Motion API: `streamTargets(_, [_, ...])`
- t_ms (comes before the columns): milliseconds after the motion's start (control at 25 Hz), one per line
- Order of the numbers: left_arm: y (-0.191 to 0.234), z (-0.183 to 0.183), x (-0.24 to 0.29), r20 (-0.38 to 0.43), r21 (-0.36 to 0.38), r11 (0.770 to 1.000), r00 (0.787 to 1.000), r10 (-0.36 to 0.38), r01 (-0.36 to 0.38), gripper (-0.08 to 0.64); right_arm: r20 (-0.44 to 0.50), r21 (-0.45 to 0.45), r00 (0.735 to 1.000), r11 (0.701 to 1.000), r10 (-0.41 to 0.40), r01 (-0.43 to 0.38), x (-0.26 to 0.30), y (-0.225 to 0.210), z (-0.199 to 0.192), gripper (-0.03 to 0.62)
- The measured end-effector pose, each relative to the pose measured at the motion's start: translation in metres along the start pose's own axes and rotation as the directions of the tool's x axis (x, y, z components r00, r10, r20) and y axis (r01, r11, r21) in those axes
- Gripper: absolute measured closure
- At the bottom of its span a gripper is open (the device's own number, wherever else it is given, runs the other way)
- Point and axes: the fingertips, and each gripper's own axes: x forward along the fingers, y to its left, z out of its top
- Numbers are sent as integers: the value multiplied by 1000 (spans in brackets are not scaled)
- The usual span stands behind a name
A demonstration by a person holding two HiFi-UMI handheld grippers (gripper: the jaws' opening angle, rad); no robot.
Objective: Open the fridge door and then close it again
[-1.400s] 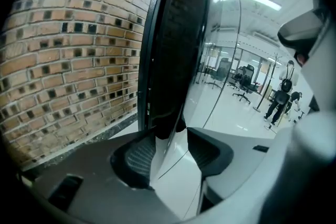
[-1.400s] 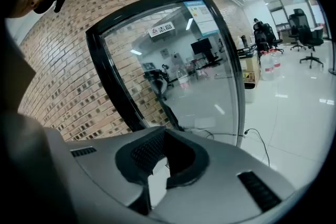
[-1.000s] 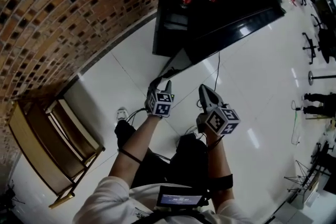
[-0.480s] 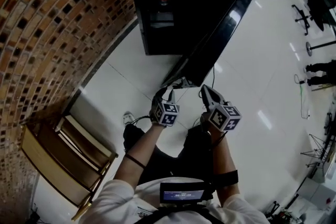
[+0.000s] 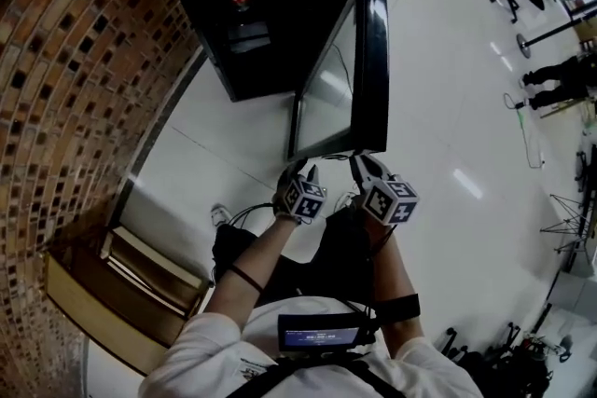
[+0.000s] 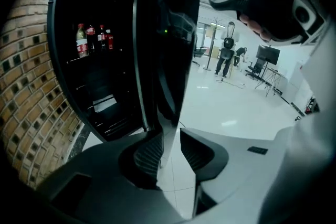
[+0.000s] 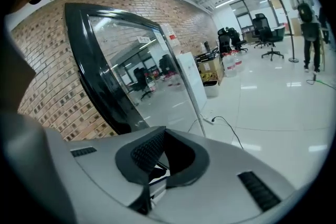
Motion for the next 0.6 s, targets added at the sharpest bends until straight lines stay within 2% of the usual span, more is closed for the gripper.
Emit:
streamTargets(320, [-60,22,27,-5,-3,998,998,-67,67,469,-20,21,995,995,-100,101,-36,-62,-30,586])
streamTargets(520, [-92,39,44,-3,-9,996,996,-93,93,469,-14,31,992,992,-123,124,-53,-91,-25,584])
streamTargets(600, [-99,44,51,0,-37,995,996,-89,89,488,-9,24,992,992,-127,127,-59,-99,-21,584])
